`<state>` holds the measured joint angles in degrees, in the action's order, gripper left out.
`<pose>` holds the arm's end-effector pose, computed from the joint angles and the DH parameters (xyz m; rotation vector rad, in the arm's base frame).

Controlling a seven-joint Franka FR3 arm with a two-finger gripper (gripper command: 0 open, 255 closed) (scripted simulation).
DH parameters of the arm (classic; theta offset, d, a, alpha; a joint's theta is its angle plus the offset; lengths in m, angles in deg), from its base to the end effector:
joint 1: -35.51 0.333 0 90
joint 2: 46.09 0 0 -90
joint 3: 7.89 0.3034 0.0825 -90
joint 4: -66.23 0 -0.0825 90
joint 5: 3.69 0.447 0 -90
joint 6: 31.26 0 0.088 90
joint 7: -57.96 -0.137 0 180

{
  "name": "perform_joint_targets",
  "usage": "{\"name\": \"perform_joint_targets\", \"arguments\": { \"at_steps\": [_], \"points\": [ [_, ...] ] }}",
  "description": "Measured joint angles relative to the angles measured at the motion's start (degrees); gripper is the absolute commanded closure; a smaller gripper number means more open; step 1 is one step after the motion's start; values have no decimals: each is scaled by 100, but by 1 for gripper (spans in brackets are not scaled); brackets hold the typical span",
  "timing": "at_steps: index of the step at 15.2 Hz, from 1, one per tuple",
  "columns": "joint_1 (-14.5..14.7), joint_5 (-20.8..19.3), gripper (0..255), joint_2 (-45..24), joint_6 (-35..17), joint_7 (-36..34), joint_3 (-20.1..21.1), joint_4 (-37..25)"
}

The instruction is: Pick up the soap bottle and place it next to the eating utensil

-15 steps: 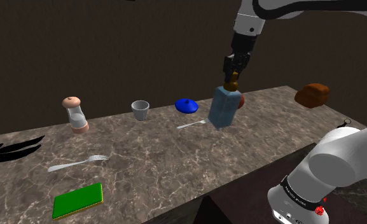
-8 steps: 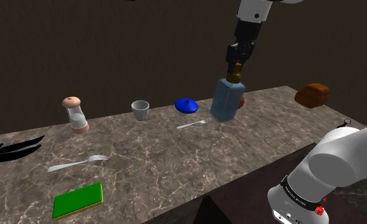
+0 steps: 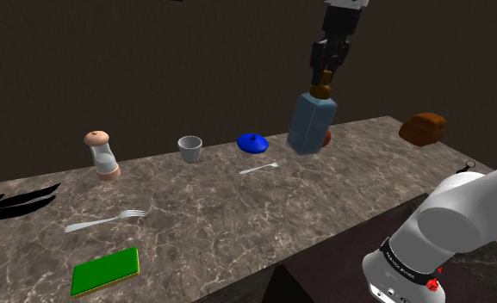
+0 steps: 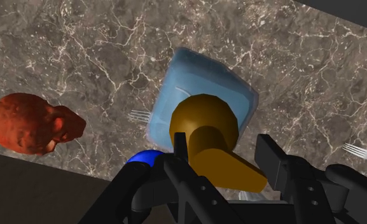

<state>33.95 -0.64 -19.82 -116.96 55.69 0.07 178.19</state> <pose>0.4637 0.0706 0.6179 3.1316 0.0966 -0.0050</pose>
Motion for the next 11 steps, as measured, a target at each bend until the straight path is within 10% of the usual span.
{"name": "perform_joint_targets", "arguments": {
  "at_steps": [11],
  "points": [
    [-22,-40,255,-341,875,-29,-5,-1216]
  ]
}}
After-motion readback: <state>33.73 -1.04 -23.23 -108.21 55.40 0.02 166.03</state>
